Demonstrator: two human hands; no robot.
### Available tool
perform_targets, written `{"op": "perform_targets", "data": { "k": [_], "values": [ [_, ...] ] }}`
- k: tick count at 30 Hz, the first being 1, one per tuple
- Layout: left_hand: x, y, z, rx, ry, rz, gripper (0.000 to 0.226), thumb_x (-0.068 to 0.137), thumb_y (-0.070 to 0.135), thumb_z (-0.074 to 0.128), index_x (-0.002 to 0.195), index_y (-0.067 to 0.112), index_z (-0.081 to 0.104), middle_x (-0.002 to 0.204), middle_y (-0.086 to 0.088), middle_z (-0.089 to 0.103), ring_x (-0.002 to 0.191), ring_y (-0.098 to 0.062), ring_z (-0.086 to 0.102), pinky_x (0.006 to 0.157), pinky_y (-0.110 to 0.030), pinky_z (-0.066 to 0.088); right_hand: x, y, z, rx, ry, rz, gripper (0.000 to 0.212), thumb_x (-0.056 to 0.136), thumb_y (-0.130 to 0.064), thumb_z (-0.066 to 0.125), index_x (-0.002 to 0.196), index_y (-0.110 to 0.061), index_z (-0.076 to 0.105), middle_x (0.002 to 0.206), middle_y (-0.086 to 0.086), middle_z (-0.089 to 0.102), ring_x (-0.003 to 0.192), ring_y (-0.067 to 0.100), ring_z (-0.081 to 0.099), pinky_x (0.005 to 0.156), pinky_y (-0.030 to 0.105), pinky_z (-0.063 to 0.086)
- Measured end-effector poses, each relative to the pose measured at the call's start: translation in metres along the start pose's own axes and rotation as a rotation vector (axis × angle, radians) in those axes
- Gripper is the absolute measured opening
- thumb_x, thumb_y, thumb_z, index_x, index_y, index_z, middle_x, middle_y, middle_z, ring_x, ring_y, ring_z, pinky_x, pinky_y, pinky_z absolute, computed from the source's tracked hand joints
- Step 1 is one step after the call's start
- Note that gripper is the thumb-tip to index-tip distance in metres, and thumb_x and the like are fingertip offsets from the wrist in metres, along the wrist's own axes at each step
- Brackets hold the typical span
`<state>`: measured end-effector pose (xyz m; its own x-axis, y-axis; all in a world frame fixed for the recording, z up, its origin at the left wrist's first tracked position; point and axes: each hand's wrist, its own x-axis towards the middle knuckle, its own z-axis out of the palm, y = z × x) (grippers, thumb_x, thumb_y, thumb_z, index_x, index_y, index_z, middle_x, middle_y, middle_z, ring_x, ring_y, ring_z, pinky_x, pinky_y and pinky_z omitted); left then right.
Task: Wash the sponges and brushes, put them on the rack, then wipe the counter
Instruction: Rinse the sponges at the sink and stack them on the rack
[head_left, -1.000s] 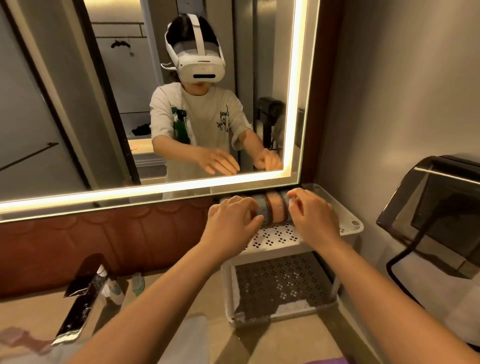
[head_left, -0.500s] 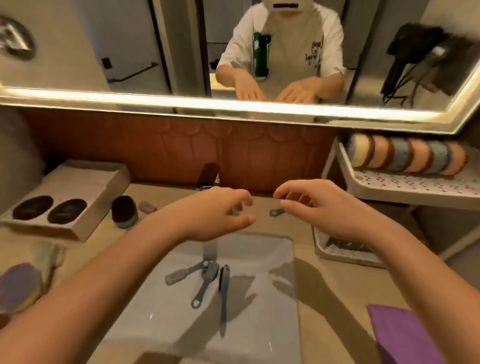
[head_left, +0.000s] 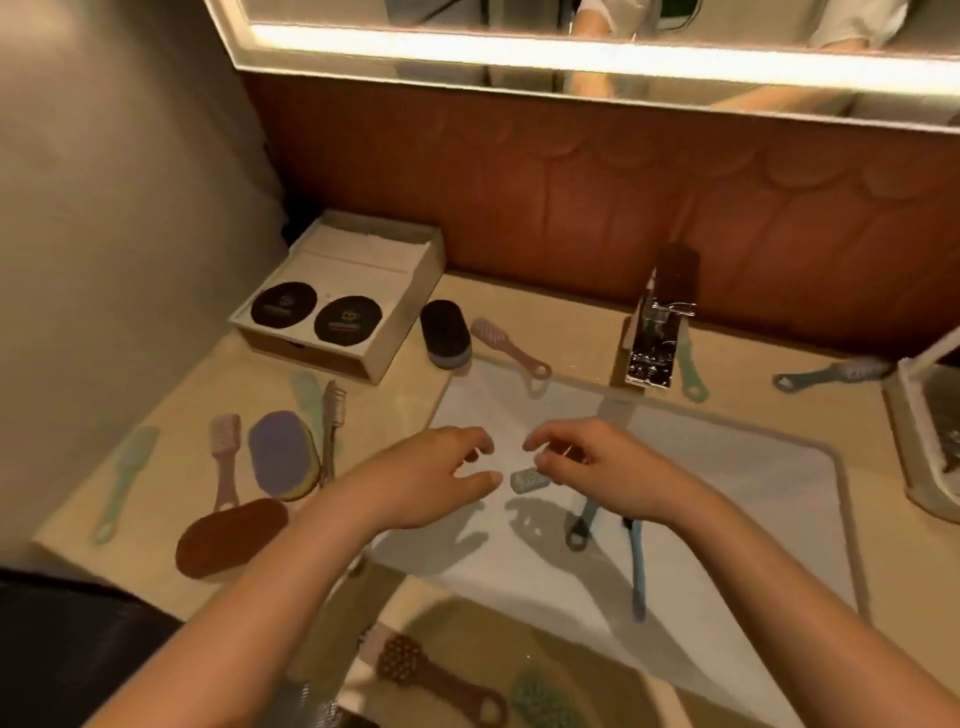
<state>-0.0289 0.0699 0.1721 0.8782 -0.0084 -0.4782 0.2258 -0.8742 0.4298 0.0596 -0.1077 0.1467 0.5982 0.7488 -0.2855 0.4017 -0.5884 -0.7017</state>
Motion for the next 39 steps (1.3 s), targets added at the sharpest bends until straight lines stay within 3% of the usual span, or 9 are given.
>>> {"op": "perform_targets", "data": {
  "k": [5, 10, 15, 20, 24, 29, 33, 36, 39],
  "values": [
    [-0.004, -0.071, 0.009, -0.109, 0.046, -0.132, 0.046, 0.094, 0.044, 0.044, 0.135, 0.024, 0.041, 0.14, -0.001, 0.043, 0.123, -0.018, 0.044, 0.104, -0.034, 0.038, 0.052, -0.035, 0.051, -0.084, -0.128, -0.047, 0.03, 0.095, -0.033, 0.046, 0.12, -0.023, 0.058, 0.109, -0.001, 0.064, 0.097, 0.013, 0.059, 0.087, 0.031, 0.049],
    [-0.008, -0.135, 0.011, 0.038, 0.288, -0.51, 0.05, 0.092, 0.048, 0.039, 0.13, 0.015, 0.042, 0.137, -0.01, 0.044, 0.125, -0.031, 0.039, 0.104, -0.046, 0.035, 0.103, -0.062, 0.086, -0.164, -0.151, -0.064, 0.037, 0.095, -0.031, 0.046, 0.13, -0.02, 0.05, 0.126, 0.007, 0.057, 0.112, 0.023, 0.054, 0.094, 0.036, 0.045],
    [-0.003, -0.181, 0.011, -0.11, 0.348, -0.657, 0.071, 0.091, 0.052, 0.04, 0.147, 0.018, 0.012, 0.156, -0.013, 0.008, 0.142, -0.039, 0.011, 0.109, -0.053, 0.025, 0.158, -0.069, 0.101, -0.375, 0.0, 0.003, 0.041, 0.094, -0.032, 0.046, 0.134, -0.022, 0.047, 0.138, 0.009, 0.045, 0.124, 0.029, 0.042, 0.101, 0.042, 0.041],
    [0.016, -0.207, 0.019, 0.057, 0.472, -0.642, 0.066, 0.094, 0.05, 0.034, 0.149, 0.027, 0.007, 0.158, -0.01, 0.005, 0.144, -0.034, 0.012, 0.113, -0.047, 0.025, 0.197, -0.059, 0.094, -0.563, 0.095, 0.163, 0.05, 0.095, -0.035, 0.045, 0.143, -0.027, 0.032, 0.158, 0.01, 0.009, 0.145, 0.038, 0.006, 0.115, 0.051, 0.017],
    [0.03, -0.216, 0.029, 0.124, 0.433, -0.731, 0.061, 0.095, 0.053, 0.02, 0.148, 0.027, 0.007, 0.153, -0.013, 0.02, 0.134, -0.033, 0.032, 0.107, -0.044, 0.033, 0.221, -0.045, 0.089, -0.641, 0.126, 0.232, 0.057, 0.096, -0.033, 0.044, 0.148, -0.032, 0.019, 0.158, 0.006, -0.015, 0.142, 0.044, -0.013, 0.112, 0.062, 0.009],
    [0.039, -0.213, 0.033, 0.111, 0.447, -0.74, 0.065, 0.095, 0.054, 0.023, 0.149, 0.021, 0.005, 0.154, -0.02, 0.016, 0.124, -0.032, 0.045, 0.089, -0.037, 0.046, 0.24, -0.034, 0.079, -0.635, 0.128, 0.281, 0.052, 0.097, -0.031, 0.042, 0.145, -0.035, 0.022, 0.158, 0.006, -0.016, 0.142, 0.047, -0.002, 0.111, 0.059, 0.02],
    [0.042, -0.223, 0.038, 0.254, 0.52, -0.709, 0.072, 0.087, 0.063, 0.035, 0.141, 0.016, 0.025, 0.131, -0.019, 0.046, 0.109, -0.028, 0.051, 0.08, -0.03, 0.046, 0.24, -0.029, 0.08, -0.628, 0.104, 0.245, 0.047, 0.098, -0.029, 0.039, 0.144, -0.035, 0.027, 0.159, 0.007, -0.011, 0.132, 0.047, 0.026, 0.106, 0.049, 0.034],
    [0.039, -0.23, 0.034, 0.15, 0.607, -0.659, 0.061, 0.08, 0.055, 0.046, 0.125, 0.014, 0.048, 0.102, -0.013, 0.059, 0.087, -0.026, 0.056, 0.065, -0.027, 0.034, 0.238, -0.024, 0.085, -0.584, 0.11, 0.236, 0.039, 0.098, -0.029, 0.04, 0.136, -0.034, 0.037, 0.159, 0.008, -0.003, 0.131, 0.046, 0.025, 0.103, 0.047, 0.035],
    [0.034, -0.233, 0.028, -0.032, 0.684, -0.602, 0.061, 0.079, 0.052, 0.034, 0.124, 0.014, 0.048, 0.108, -0.015, 0.056, 0.097, -0.03, 0.053, 0.069, -0.03, 0.036, 0.229, -0.02, 0.088, -0.465, 0.22, 0.174, 0.034, 0.094, -0.026, 0.047, 0.127, -0.03, 0.046, 0.158, 0.011, 0.008, 0.135, 0.046, 0.022, 0.103, 0.044, 0.031]
  ]
}}
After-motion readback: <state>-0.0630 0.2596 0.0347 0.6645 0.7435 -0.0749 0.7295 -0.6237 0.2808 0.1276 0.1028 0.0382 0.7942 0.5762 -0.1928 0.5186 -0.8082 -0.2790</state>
